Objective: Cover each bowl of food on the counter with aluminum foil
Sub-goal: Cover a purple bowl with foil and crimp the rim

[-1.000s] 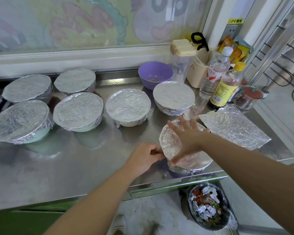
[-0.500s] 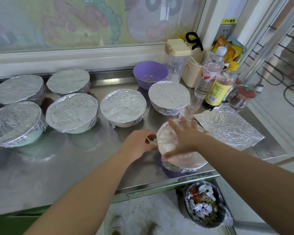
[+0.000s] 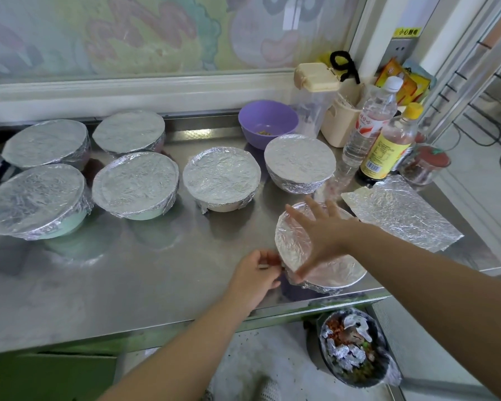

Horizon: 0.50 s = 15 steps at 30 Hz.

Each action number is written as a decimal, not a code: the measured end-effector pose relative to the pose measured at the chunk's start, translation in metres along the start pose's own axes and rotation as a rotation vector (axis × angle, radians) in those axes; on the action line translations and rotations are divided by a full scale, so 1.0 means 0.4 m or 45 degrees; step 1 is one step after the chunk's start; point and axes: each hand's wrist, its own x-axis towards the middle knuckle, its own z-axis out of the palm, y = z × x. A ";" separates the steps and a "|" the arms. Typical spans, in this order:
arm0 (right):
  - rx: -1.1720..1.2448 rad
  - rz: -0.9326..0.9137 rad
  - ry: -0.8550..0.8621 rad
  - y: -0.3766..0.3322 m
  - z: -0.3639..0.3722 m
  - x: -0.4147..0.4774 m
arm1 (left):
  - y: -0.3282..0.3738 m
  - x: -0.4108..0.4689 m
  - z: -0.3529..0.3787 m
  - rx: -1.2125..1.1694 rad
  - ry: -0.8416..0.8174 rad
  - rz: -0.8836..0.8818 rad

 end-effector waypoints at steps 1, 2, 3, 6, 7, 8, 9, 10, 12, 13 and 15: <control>-0.005 0.004 0.008 0.001 0.002 0.001 | -0.010 -0.002 0.002 0.055 0.033 0.062; -0.009 0.009 0.015 0.000 0.003 -0.001 | -0.017 -0.005 0.004 0.115 0.059 0.128; -0.010 0.011 0.020 0.000 0.003 -0.002 | -0.020 -0.010 0.006 0.167 0.067 0.193; -0.017 0.016 0.028 -0.005 0.001 -0.004 | -0.024 -0.010 0.013 0.292 0.114 0.332; -0.015 0.019 0.029 -0.006 0.001 -0.004 | -0.024 -0.004 0.013 0.365 0.150 0.370; -0.014 0.022 0.028 -0.007 0.002 -0.005 | -0.023 0.000 0.013 0.415 0.175 0.393; -0.014 0.025 0.026 -0.007 0.002 -0.005 | -0.019 0.004 0.015 0.439 0.188 0.394; -0.014 0.026 0.025 -0.007 0.001 -0.005 | -0.015 0.006 0.017 0.429 0.190 0.374; -0.015 0.025 0.024 -0.008 0.000 -0.004 | -0.009 0.010 0.018 0.301 0.165 0.267; -0.013 0.025 0.021 -0.009 0.000 -0.005 | -0.006 0.012 0.018 0.190 0.131 0.189; -0.007 0.029 0.015 -0.009 -0.001 -0.006 | -0.002 0.018 0.015 -0.007 0.039 0.027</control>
